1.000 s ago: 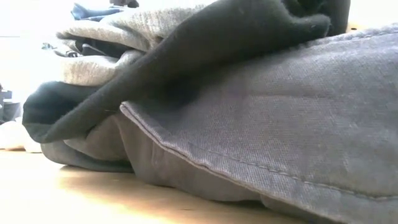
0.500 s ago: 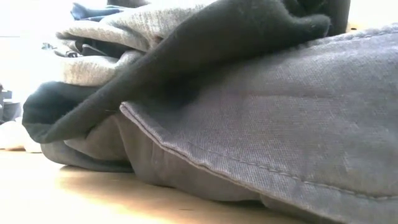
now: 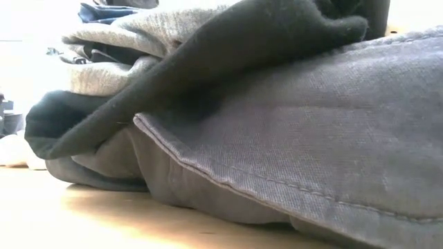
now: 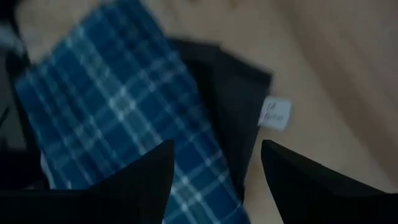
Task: Sort clothes
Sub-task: Adjust the blue pants on top of the stacked clothes
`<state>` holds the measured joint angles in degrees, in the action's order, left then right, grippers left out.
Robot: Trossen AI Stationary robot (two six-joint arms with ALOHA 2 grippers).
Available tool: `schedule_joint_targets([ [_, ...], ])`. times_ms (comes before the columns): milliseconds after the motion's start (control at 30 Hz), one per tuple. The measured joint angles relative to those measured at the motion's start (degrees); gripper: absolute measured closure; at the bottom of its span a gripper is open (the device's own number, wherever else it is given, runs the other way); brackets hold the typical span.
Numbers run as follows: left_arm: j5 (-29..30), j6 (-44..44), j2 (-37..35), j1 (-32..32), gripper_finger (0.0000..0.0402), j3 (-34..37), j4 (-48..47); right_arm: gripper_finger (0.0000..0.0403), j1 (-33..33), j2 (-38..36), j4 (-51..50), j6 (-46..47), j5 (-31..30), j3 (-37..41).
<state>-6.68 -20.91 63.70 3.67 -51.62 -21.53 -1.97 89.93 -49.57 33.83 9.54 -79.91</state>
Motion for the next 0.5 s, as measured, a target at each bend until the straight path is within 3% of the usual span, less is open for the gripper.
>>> schedule_joint_targets([
  [233,0.0,-2.2,-0.1,-4.8,0.0264,0.0,-2.8,0.0143,-2.0,-2.2,2.7,-6.0,6.1,8.9],
  [500,0.0,-2.9,0.0,-8.1,0.0264,1.3,-1.9,0.0143,-8.4,-12.3,8.9,-6.6,11.8,22.0],
])
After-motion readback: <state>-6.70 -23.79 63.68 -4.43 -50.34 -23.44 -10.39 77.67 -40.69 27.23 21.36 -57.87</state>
